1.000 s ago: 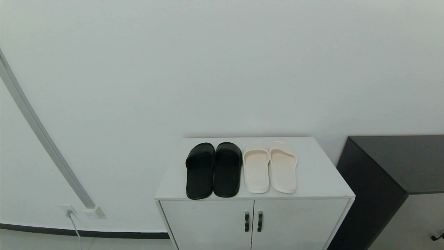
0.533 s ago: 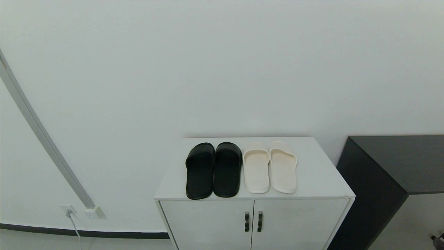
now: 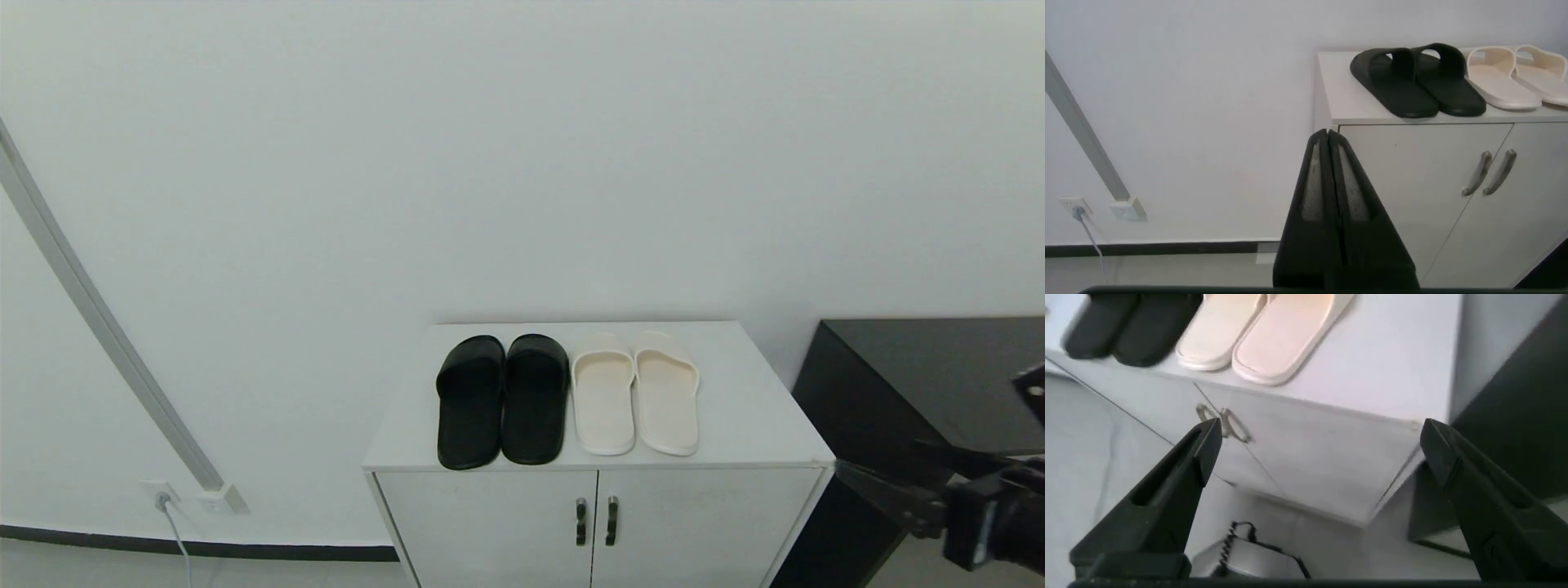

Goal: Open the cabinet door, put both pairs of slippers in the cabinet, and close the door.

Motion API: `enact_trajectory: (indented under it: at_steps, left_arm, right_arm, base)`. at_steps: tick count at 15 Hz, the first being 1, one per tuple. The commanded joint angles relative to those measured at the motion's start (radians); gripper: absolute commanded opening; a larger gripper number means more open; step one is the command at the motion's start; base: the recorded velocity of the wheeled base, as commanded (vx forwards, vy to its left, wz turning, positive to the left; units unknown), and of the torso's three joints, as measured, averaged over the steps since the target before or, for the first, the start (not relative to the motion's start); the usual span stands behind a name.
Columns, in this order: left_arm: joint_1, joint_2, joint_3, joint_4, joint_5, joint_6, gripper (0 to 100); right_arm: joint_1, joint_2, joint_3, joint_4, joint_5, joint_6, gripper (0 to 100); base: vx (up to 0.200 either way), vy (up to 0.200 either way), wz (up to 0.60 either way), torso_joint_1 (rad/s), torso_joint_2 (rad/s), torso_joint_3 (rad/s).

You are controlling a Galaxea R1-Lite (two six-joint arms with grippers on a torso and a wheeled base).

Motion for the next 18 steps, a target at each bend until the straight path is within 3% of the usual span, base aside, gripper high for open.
enact_trajectory:
  at_steps: [1, 4, 10, 18]
  left_arm:
    - [0.0, 0.001, 0.0, 0.0, 0.0, 0.0, 0]
    - [0.0, 0.001, 0.0, 0.0, 0.002, -0.003, 0]
    - [0.0, 0.001, 0.0, 0.0, 0.002, -0.003, 0]
    - [0.0, 0.001, 0.0, 0.0, 0.002, -0.003, 0]
  right_arm:
    - [0.093, 0.18, -0.101, -0.011, -0.054, 0.019, 100]
    - [0.134, 0.319, -0.207, -0.013, -0.082, 0.022, 100]
    - [0.28, 0.619, -0.48, -0.033, -0.275, 0.092, 100]
    - [0.268, 0.965, -0.774, -0.082, -0.545, 0.145, 100]
  base:
    - [0.0, 0.0, 0.0, 0.0, 0.0, 0.0]
    - [0.0, 0.0, 0.0, 0.0, 0.0, 0.0]
    - [0.0, 0.0, 0.0, 0.0, 0.0, 0.0]
    - [0.0, 0.0, 0.0, 0.0, 0.0, 0.0]
